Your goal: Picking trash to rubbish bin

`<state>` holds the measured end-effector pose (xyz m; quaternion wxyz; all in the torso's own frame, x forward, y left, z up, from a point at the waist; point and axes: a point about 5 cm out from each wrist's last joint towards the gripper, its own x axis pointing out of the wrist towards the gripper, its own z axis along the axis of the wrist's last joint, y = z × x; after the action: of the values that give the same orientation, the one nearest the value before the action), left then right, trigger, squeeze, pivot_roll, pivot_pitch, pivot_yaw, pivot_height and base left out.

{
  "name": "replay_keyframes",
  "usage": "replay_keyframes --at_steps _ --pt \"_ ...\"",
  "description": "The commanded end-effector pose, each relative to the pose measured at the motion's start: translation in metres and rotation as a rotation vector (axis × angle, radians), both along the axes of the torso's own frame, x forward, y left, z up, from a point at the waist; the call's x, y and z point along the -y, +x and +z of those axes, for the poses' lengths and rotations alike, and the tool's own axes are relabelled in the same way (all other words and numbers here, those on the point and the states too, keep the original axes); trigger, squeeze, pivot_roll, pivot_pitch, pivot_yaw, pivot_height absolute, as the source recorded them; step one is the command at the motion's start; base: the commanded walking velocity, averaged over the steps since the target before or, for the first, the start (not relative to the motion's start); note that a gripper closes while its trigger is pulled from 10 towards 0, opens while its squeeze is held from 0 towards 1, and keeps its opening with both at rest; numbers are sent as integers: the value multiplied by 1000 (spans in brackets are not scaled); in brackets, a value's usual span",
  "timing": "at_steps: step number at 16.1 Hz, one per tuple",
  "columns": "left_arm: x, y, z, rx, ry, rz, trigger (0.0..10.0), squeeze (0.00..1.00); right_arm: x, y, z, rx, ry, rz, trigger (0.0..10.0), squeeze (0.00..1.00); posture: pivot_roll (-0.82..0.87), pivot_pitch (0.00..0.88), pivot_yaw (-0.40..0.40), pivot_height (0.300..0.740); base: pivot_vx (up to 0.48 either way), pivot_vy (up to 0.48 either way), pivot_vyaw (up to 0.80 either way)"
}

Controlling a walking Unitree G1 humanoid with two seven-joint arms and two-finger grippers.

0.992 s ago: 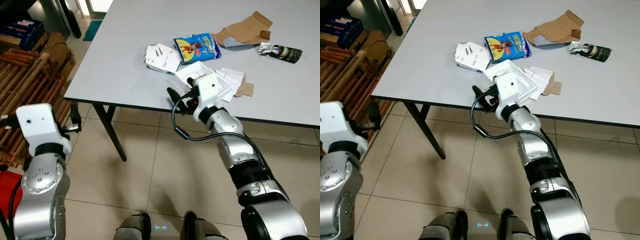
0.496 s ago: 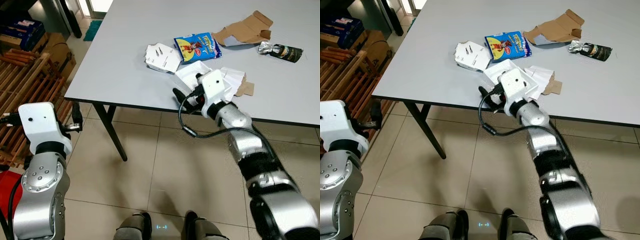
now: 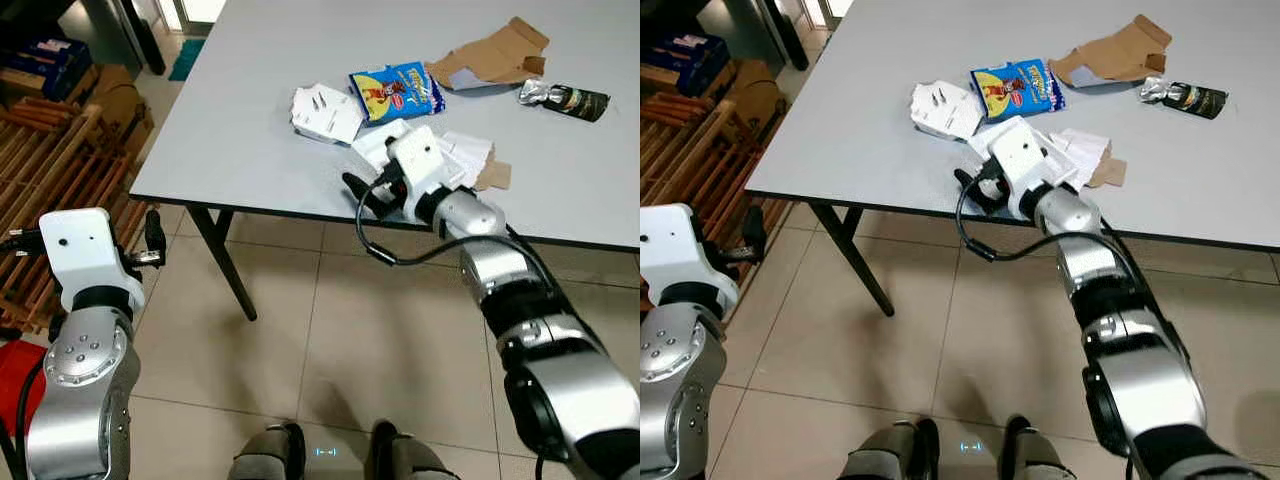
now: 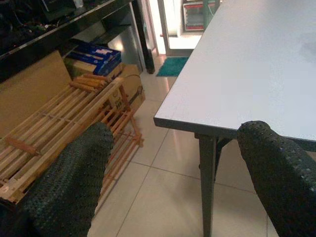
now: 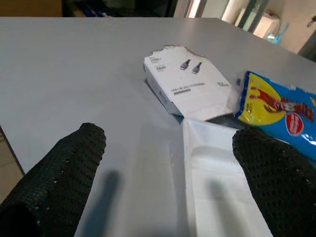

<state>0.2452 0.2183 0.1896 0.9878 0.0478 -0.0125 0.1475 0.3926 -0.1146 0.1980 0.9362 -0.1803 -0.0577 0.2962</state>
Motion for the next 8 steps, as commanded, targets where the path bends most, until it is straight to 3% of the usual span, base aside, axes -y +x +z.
replay_keyframes --at_steps 1,4,8 --pt "-1 -5 0 -9 7 9 10000 0 -1 2 0 -7 -68 27 10000 0 114 254 64 740 0 0 0" --pt "-1 -5 0 -13 5 11 10000 0 5 8 4 -35 -105 -13 10000 0 111 257 64 740 0 0 0" --pt "-1 -5 -1 -16 -1 11 10000 0 22 15 6 -129 -18 -118 10000 0 109 259 62 740 0 0 0"
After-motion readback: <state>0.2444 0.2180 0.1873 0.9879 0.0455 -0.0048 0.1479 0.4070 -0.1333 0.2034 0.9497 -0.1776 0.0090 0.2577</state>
